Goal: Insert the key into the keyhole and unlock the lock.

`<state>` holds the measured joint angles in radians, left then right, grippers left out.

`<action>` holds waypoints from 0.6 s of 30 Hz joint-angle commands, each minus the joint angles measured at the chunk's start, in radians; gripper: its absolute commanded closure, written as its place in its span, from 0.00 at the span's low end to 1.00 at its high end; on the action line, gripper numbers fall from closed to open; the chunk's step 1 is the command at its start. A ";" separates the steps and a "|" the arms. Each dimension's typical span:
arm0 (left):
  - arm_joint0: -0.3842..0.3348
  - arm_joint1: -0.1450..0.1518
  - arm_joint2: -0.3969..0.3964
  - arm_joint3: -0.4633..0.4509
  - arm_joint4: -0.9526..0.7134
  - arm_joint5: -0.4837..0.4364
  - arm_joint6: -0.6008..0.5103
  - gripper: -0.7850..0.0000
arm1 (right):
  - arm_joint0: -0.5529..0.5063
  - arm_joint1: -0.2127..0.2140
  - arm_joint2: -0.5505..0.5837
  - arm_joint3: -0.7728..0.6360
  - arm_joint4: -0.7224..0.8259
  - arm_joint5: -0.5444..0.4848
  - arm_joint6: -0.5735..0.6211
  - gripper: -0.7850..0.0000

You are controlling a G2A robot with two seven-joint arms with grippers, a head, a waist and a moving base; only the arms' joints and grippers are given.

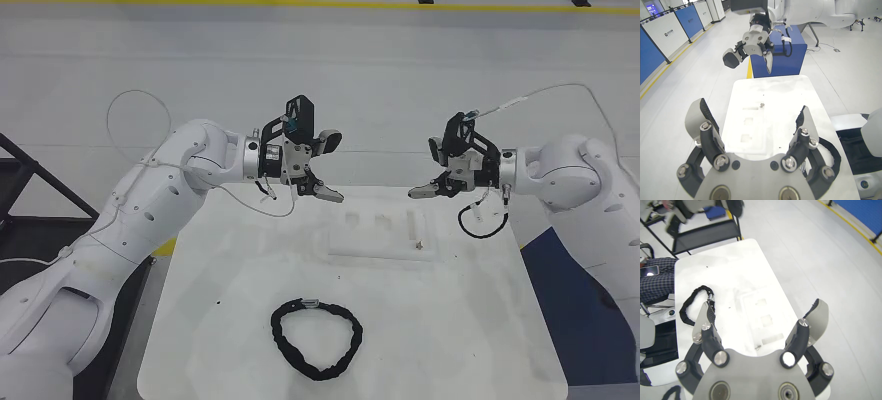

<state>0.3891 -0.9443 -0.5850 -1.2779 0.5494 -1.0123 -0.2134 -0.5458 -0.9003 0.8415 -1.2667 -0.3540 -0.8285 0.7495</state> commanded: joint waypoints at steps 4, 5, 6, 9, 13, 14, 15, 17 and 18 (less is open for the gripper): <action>0.000 0.000 0.000 0.000 0.000 0.000 0.000 0.00 | -0.050 0.009 0.007 -0.034 0.057 0.218 0.105 0.00; 0.000 0.000 0.000 0.000 0.000 0.000 0.000 0.00 | -0.063 0.012 0.009 -0.038 0.064 0.260 0.128 0.00; 0.000 0.000 0.000 0.000 0.000 0.000 0.000 0.00 | -0.073 0.014 0.010 -0.048 0.062 0.305 0.150 0.00; 0.000 0.000 0.000 0.000 0.000 0.000 0.000 0.00 | -0.109 0.018 0.012 -0.073 0.058 0.412 0.184 0.00; 0.000 0.000 0.000 0.000 0.000 0.000 0.000 0.00 | -0.150 0.019 0.003 -0.086 0.024 0.549 0.209 0.00; 0.000 0.000 0.000 0.000 0.000 0.000 0.000 0.00 | -0.157 0.018 -0.001 -0.089 0.017 0.580 0.215 0.00; 0.000 0.000 0.000 0.000 0.000 0.000 0.000 0.00 | -0.164 0.016 -0.006 -0.091 0.011 0.604 0.219 0.00; 0.000 0.000 0.000 0.000 0.000 0.000 0.000 0.00 | -0.174 0.011 -0.019 -0.085 0.008 0.644 0.230 0.00; 0.000 0.000 0.000 0.000 0.000 0.000 0.000 0.00 | -0.178 0.008 -0.026 -0.080 0.014 0.657 0.233 0.00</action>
<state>0.3891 -0.9443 -0.5850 -1.2779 0.5494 -1.0123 -0.2134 -0.7207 -0.8895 0.8221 -1.3519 -0.3457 -0.1864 0.9795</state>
